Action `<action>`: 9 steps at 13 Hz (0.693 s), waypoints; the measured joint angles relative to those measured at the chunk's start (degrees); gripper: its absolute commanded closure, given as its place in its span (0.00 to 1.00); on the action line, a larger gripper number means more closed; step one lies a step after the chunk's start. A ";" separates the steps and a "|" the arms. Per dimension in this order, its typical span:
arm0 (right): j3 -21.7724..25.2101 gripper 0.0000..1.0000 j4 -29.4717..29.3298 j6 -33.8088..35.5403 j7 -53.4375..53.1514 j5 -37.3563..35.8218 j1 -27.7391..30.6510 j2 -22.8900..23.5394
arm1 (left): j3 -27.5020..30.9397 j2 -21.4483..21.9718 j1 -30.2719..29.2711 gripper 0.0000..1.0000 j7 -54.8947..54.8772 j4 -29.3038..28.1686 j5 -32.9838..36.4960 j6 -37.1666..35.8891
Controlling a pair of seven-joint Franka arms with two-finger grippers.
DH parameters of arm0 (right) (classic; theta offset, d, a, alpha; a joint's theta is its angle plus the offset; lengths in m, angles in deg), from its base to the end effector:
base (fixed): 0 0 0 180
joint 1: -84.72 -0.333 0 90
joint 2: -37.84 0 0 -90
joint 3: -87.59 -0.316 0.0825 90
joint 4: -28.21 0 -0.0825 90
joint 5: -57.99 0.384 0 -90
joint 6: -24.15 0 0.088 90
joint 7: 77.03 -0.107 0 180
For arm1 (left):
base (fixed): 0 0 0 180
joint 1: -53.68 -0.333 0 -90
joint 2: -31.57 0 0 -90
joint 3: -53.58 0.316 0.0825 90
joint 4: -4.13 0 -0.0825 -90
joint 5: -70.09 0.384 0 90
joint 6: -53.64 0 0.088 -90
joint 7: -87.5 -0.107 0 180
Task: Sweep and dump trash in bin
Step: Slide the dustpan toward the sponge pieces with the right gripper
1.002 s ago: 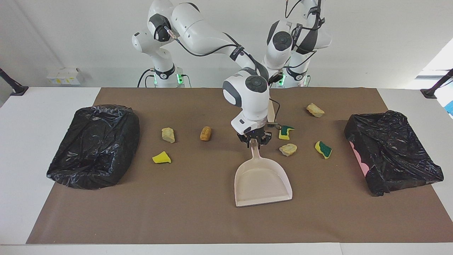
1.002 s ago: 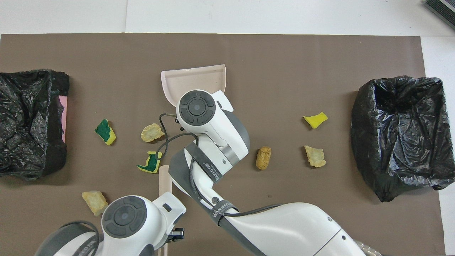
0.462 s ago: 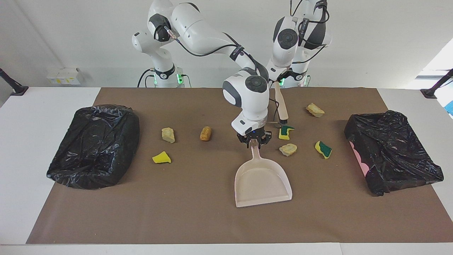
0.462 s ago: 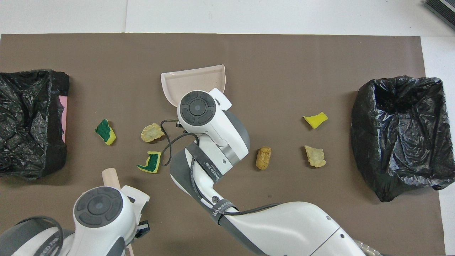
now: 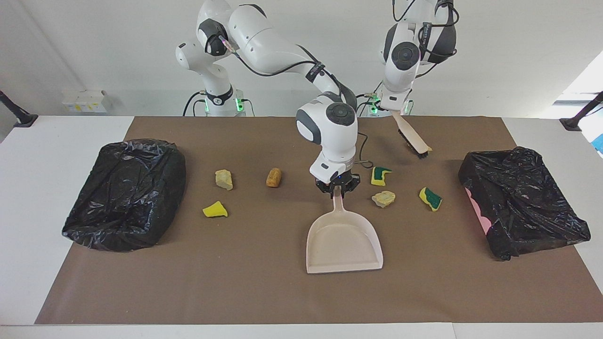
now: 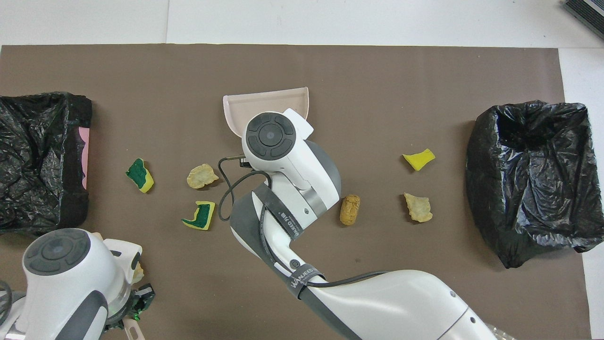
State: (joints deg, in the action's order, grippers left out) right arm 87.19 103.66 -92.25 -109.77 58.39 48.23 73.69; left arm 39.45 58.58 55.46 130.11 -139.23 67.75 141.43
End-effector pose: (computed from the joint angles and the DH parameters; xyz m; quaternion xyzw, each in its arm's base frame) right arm 0.5898 0.4417 0.3795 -0.9984 -0.0340 -0.0336 0.0297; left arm 0.3239 -0.0973 0.4144 -0.9334 -0.2533 0.2052 0.1500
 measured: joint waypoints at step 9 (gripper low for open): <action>0.06 1.00 7.64 9.54 40.56 0.08 7.00 -9.71 | 0.99 -0.58 0.00 1.00 8.23 -5.96 -0.44 5.54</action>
State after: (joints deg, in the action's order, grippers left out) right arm 87.25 111.30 -82.71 -69.20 58.47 55.24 63.97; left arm 40.44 58.00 55.45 138.34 -145.18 67.31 146.97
